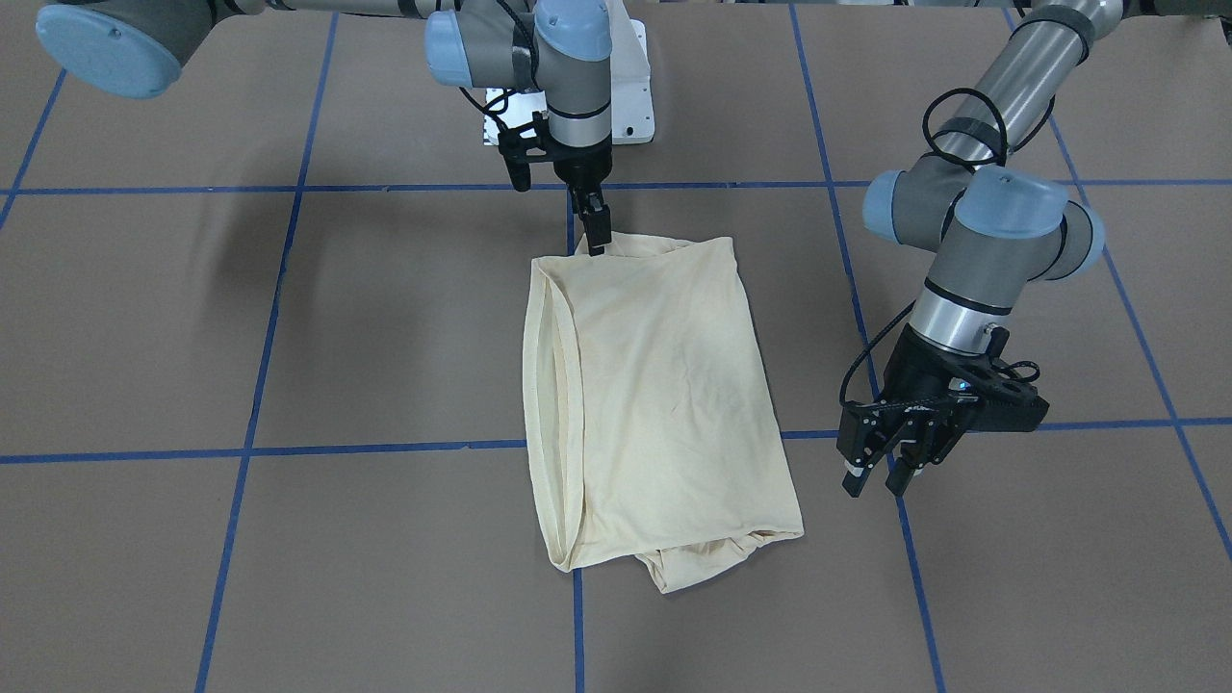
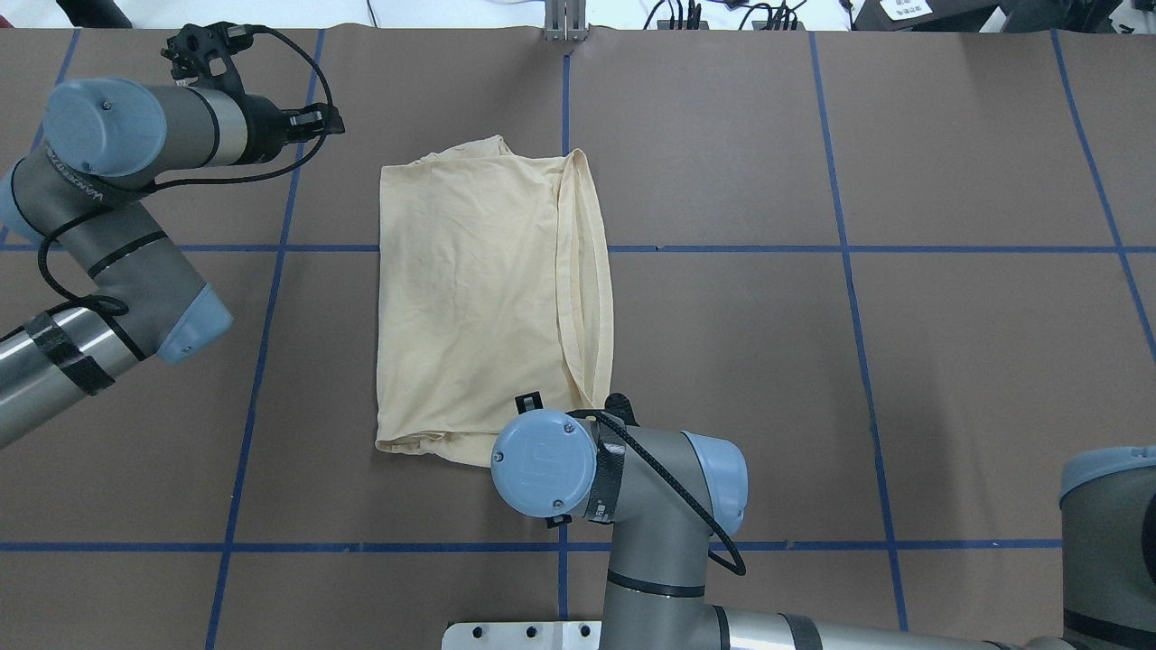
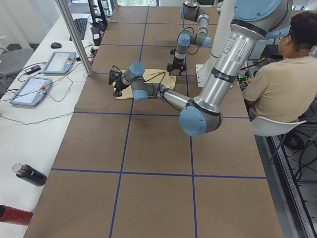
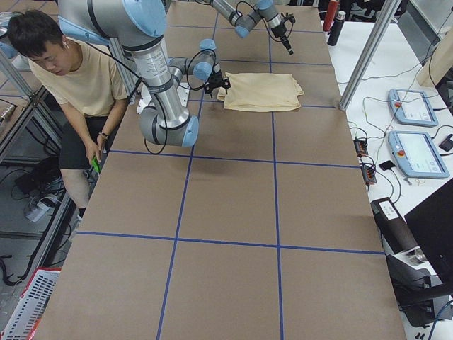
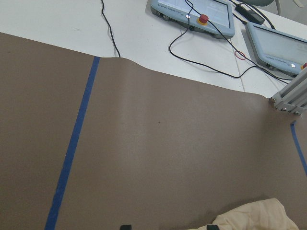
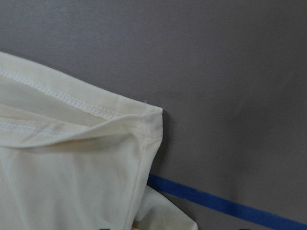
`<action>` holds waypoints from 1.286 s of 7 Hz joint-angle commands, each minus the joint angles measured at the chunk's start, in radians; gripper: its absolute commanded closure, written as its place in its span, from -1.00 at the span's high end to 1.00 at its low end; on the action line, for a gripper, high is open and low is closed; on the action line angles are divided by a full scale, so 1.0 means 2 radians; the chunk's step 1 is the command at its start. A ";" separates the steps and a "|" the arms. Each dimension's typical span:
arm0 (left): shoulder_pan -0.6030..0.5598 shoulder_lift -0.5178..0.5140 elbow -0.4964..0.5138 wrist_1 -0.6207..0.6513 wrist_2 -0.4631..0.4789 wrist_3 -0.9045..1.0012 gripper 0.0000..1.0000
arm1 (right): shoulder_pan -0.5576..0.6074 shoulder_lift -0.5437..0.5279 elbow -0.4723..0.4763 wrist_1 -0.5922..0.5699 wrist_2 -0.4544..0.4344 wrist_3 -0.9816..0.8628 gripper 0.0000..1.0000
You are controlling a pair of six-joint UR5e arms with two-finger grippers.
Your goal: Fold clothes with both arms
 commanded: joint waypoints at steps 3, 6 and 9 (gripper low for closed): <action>0.000 0.000 0.000 0.000 0.001 0.000 0.22 | 0.005 0.003 -0.007 0.003 -0.001 0.000 0.84; -0.001 0.000 -0.001 0.000 0.001 -0.001 0.22 | 0.005 0.006 -0.010 0.006 -0.014 0.001 0.84; -0.001 0.003 -0.001 0.000 0.001 0.000 0.22 | 0.005 0.007 -0.016 0.008 -0.014 -0.001 0.84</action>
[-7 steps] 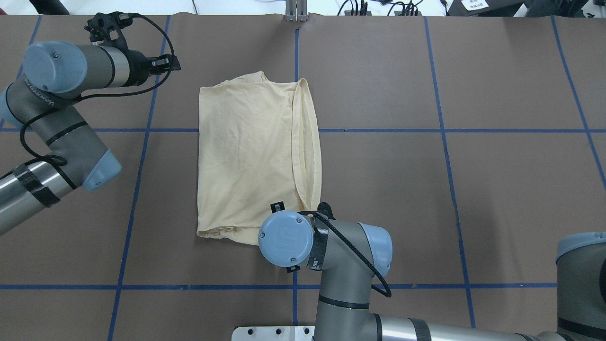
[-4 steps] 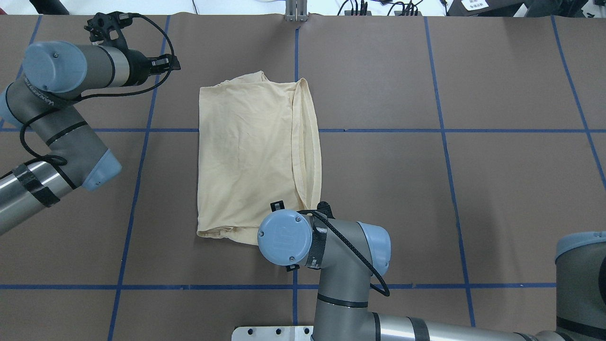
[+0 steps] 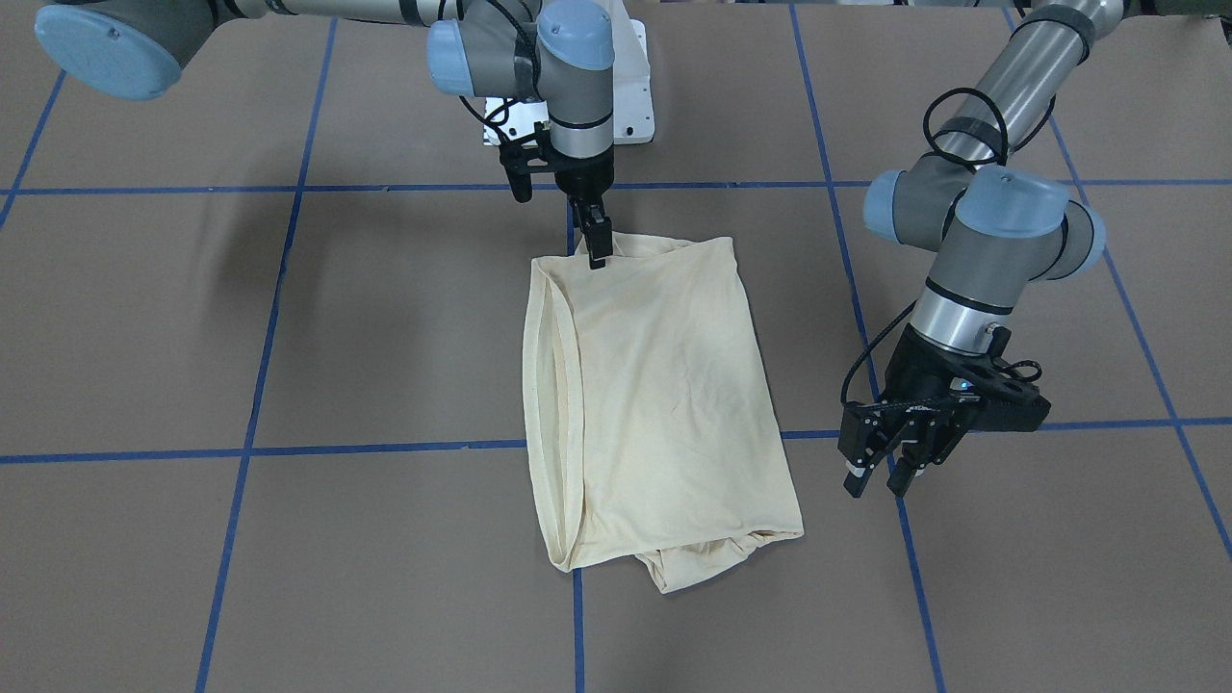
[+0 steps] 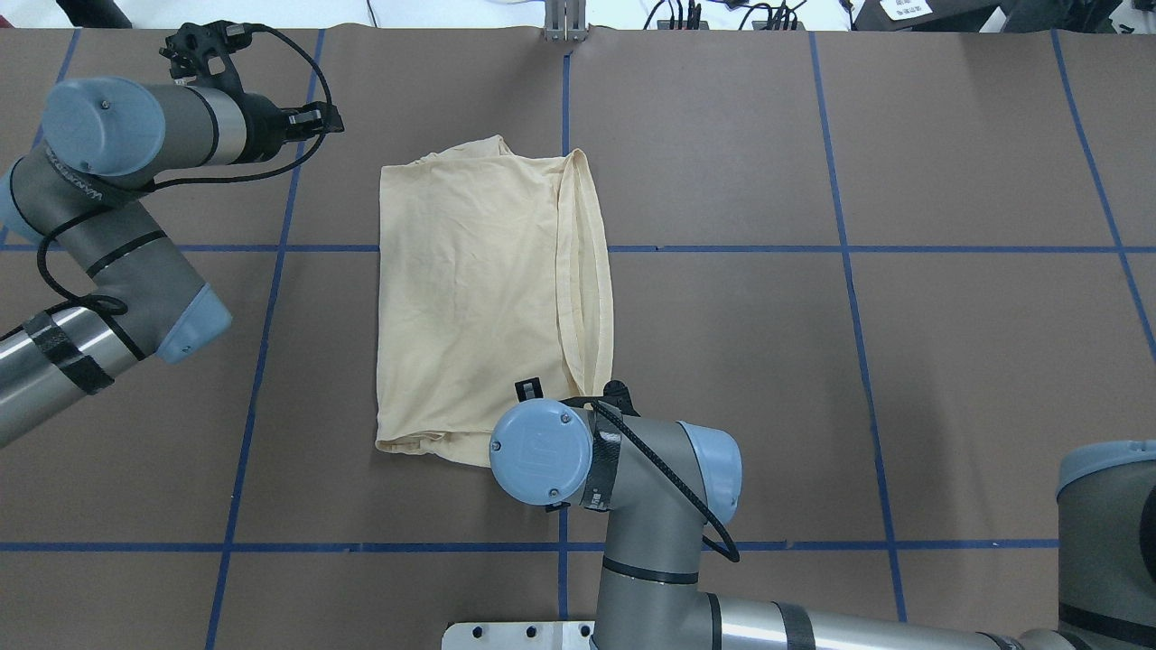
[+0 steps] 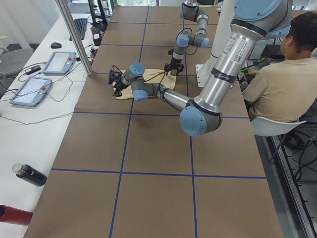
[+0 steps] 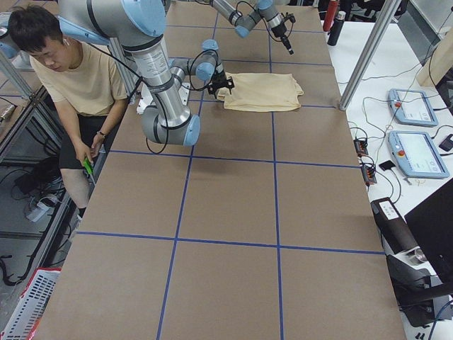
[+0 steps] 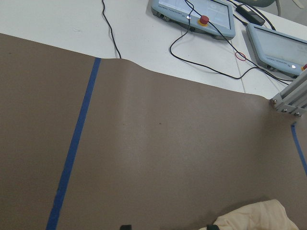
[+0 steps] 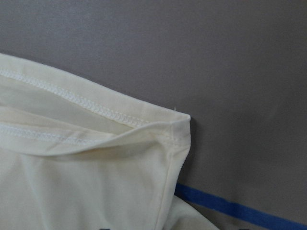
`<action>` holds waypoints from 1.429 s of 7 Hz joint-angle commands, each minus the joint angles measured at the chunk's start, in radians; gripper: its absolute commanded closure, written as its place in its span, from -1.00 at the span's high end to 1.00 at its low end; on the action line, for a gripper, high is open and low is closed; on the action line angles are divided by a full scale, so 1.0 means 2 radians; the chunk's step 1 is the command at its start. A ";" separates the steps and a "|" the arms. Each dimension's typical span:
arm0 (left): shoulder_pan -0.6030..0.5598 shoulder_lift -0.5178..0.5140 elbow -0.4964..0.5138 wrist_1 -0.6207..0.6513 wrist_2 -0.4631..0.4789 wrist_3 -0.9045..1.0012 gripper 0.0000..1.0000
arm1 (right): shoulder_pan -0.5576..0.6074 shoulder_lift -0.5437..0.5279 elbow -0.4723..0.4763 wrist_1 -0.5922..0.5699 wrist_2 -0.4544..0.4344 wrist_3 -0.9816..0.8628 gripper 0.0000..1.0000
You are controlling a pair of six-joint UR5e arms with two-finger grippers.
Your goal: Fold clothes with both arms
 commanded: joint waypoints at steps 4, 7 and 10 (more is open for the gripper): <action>0.000 0.002 0.000 0.000 0.000 0.000 0.22 | 0.001 0.004 -0.011 0.009 -0.006 -0.003 -0.02; 0.000 0.009 -0.002 -0.001 0.000 0.000 0.22 | 0.001 0.004 -0.013 0.012 -0.010 -0.003 -1.00; 0.000 0.010 -0.002 -0.002 0.000 0.003 0.22 | 0.001 0.002 -0.012 0.036 -0.010 -0.004 -1.00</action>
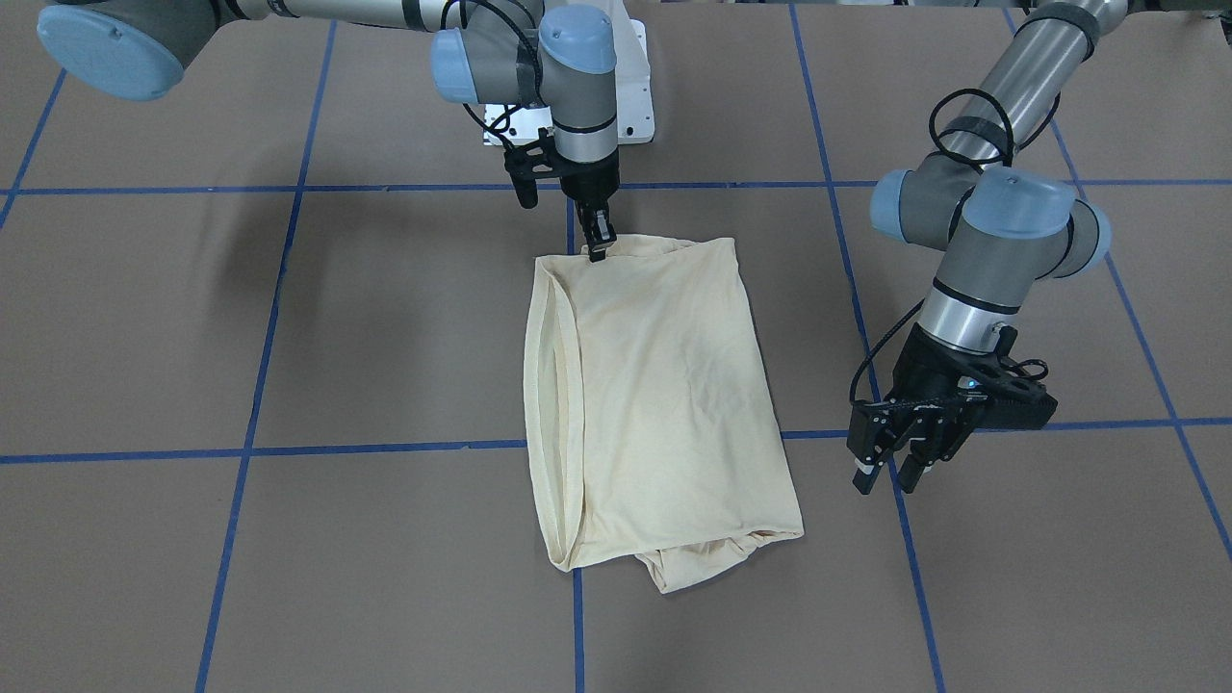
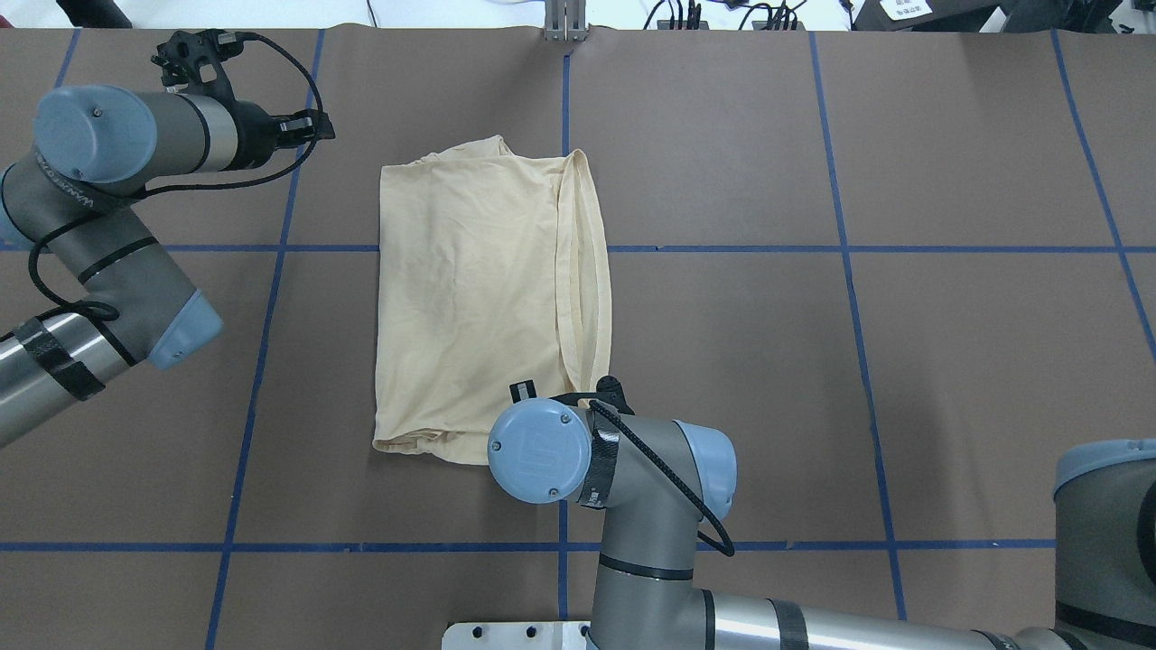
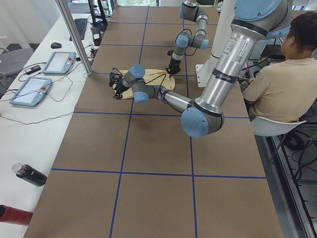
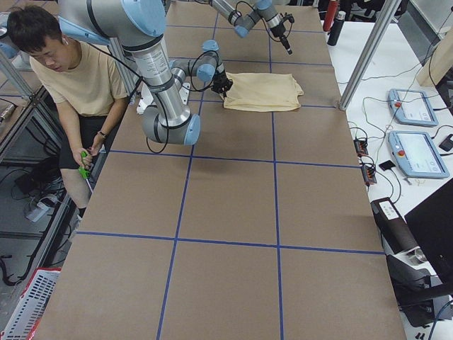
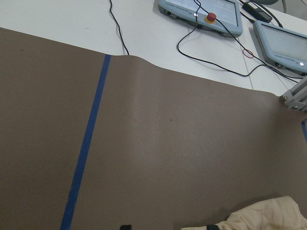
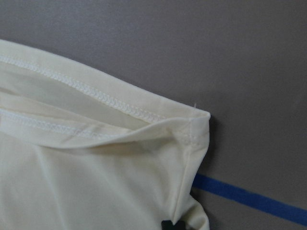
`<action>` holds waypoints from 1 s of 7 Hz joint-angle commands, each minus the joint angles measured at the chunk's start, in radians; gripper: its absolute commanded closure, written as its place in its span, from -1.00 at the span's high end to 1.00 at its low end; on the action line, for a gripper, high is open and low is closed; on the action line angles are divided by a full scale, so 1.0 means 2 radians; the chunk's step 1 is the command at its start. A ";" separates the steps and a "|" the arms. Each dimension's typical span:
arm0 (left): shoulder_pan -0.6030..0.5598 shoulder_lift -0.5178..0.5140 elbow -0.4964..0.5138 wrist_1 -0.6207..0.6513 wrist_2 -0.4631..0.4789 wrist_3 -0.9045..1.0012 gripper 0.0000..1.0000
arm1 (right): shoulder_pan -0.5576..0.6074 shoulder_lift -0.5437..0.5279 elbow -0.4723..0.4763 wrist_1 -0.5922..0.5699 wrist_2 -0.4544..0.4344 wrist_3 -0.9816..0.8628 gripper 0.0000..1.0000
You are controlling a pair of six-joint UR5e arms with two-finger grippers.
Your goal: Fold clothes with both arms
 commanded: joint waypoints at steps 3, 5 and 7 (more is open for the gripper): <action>0.003 0.033 -0.056 0.000 -0.005 -0.053 0.22 | 0.002 -0.033 0.045 0.000 0.005 -0.002 -1.00; 0.024 0.078 -0.149 0.002 -0.047 -0.085 0.30 | 0.002 -0.057 0.082 -0.021 0.005 -0.002 -1.00; 0.089 0.101 -0.217 0.004 -0.039 -0.257 1.00 | 0.001 -0.057 0.090 -0.034 0.003 -0.001 -1.00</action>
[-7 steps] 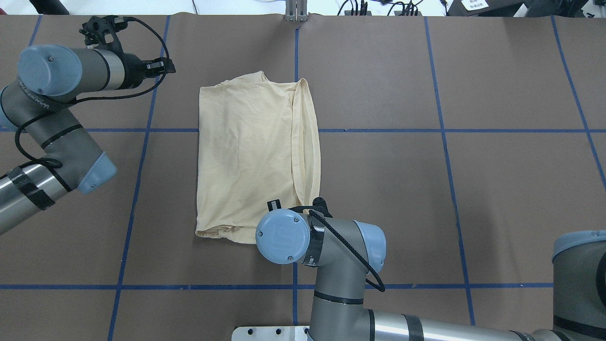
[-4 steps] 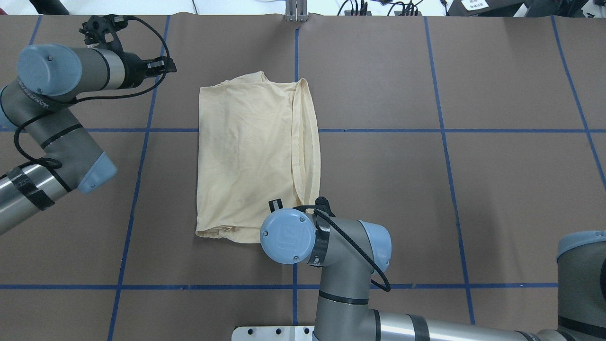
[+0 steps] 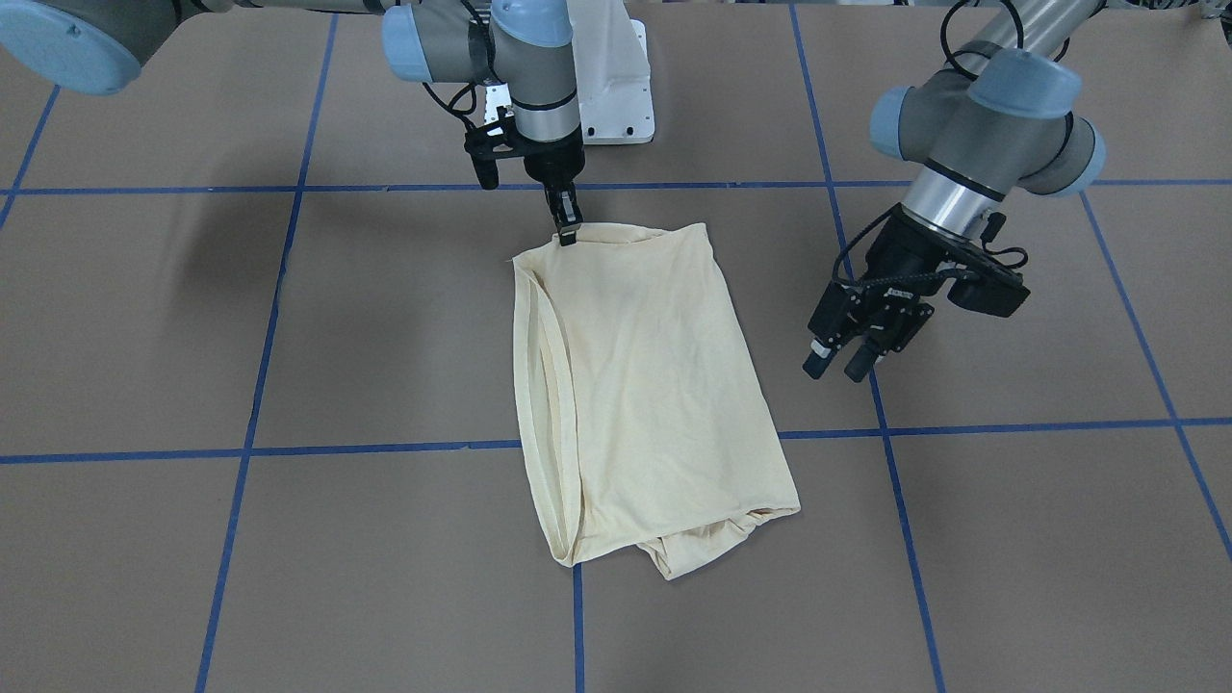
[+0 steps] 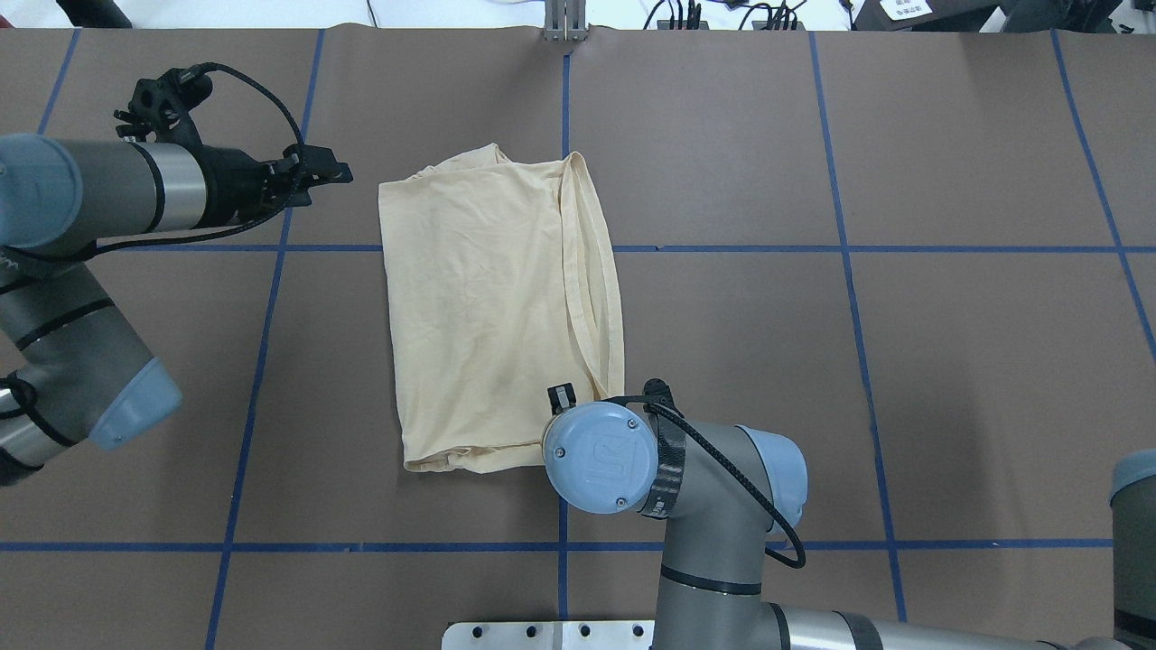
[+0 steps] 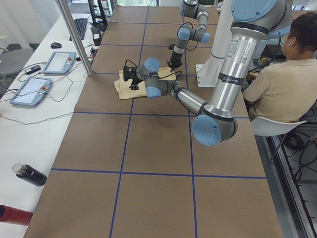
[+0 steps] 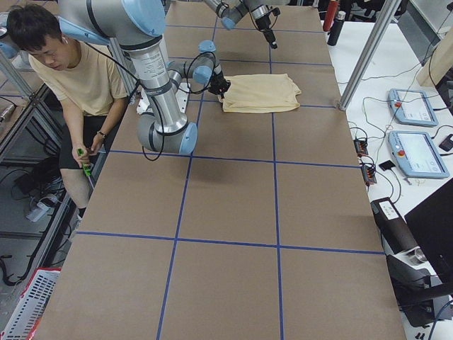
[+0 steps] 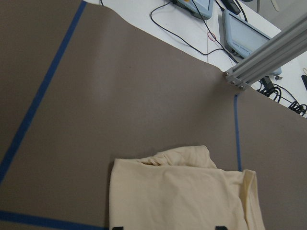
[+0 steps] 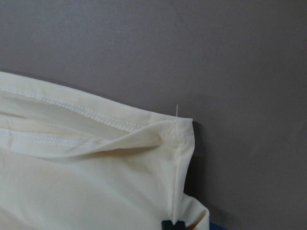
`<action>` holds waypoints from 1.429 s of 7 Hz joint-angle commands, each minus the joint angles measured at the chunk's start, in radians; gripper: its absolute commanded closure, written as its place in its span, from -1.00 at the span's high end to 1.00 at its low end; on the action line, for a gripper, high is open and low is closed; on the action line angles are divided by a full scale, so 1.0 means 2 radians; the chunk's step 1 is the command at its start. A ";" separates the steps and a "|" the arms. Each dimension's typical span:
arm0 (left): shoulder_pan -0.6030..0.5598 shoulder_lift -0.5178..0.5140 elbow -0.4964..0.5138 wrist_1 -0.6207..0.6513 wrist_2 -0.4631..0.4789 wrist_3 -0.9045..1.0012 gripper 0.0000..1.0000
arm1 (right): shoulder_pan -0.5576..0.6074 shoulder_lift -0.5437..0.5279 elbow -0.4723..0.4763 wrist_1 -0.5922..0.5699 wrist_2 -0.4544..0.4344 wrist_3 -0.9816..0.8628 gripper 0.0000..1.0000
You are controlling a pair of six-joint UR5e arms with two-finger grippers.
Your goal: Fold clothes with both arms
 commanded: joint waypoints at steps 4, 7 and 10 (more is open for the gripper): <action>0.198 0.077 -0.091 0.038 0.139 -0.299 0.87 | -0.012 -0.004 0.007 -0.012 -0.004 0.001 -1.00; 0.248 0.074 -0.085 0.073 0.158 -0.374 0.75 | -0.012 -0.004 0.020 -0.022 -0.004 0.001 -1.00; 0.283 0.075 -0.084 0.074 0.175 -0.384 0.55 | -0.012 -0.005 0.023 -0.023 -0.004 0.000 -1.00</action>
